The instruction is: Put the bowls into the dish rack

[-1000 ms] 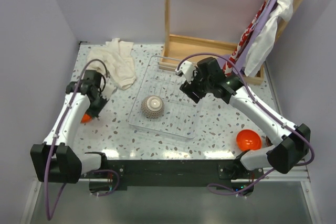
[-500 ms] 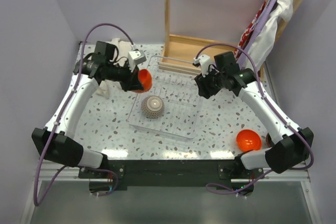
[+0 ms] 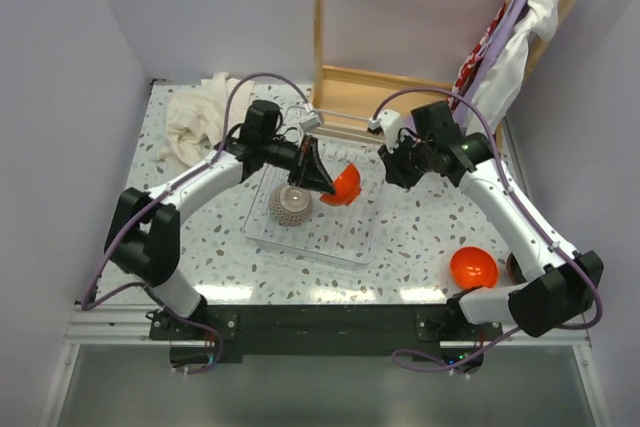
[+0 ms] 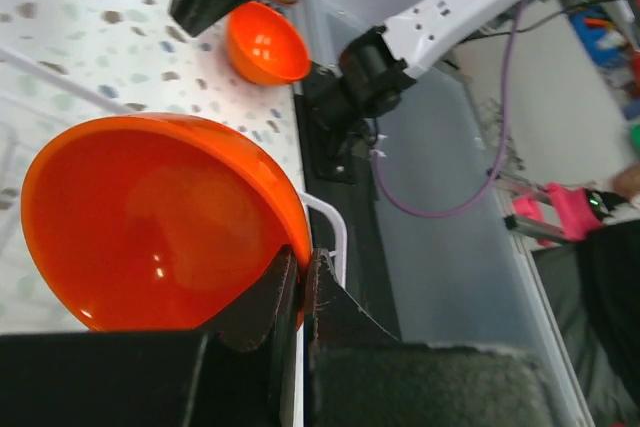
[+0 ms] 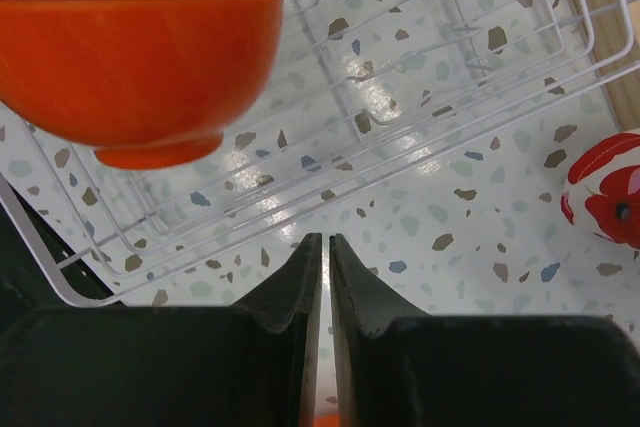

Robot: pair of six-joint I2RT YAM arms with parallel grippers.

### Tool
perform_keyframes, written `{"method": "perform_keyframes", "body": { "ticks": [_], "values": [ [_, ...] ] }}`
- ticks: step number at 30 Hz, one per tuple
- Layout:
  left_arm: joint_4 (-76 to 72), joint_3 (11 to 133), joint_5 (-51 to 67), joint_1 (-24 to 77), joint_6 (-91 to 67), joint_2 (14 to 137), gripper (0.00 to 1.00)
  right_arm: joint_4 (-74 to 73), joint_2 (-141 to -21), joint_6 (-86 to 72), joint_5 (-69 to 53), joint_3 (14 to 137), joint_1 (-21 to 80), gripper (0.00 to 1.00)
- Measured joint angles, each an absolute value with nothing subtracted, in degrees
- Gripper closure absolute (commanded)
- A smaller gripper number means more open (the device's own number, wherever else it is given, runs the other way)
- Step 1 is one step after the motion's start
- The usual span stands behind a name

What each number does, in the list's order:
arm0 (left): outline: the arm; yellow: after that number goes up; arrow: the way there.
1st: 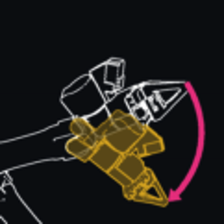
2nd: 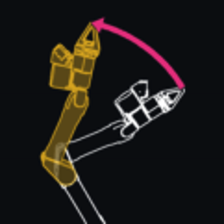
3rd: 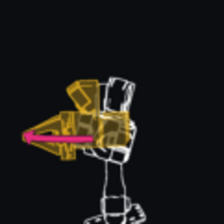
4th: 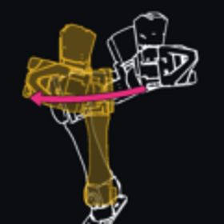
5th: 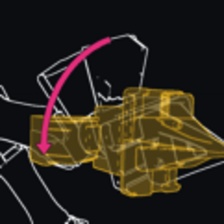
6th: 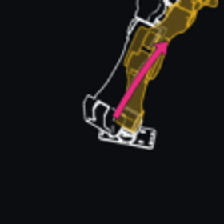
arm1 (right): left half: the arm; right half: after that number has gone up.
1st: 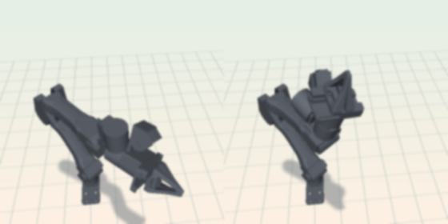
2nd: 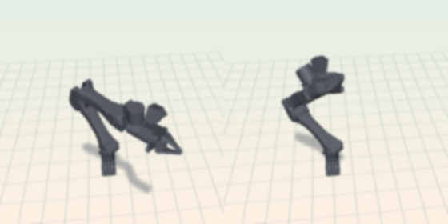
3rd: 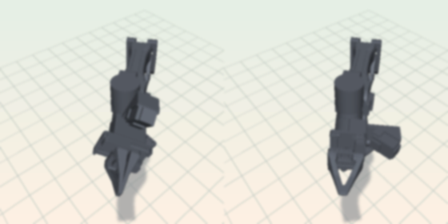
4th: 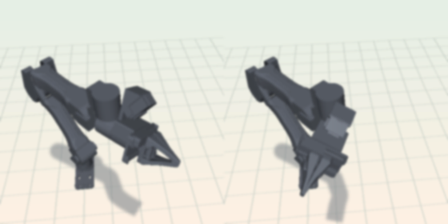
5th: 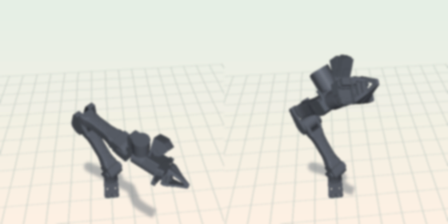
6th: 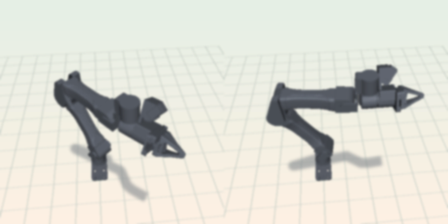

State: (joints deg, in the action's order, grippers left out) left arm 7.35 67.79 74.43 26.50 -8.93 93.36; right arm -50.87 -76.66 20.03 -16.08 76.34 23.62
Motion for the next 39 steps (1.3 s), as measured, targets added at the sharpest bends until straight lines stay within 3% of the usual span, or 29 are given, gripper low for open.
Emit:
{"method": "perform_keyframes", "body": {
  "ticks": [8, 18, 30, 39],
  "values": [
    [-3.86, 67.57, 81.89, 31.70, -17.72, 103.85, 1.00, -52.75, -71.90, 26.61, -16.91, 71.29, 23.99, 0.92],
    [5.32, 72.90, 82.72, 31.68, -13.34, 116.33, 1.00, -53.28, -71.50, 35.44, -18.13, 66.46, 29.67, 0.94],
    [3.70, 74.48, 84.90, 31.24, -16.08, 118.93, 1.00, -50.59, -76.01, 39.64, -18.20, 65.19, 33.06, 0.94],
    [5.93, 70.32, 81.23, 28.88, -14.59, 115.39, 0.83, -49.91, -77.78, 39.44, -18.20, 66.96, 33.06, 0.94]
  ]
}}
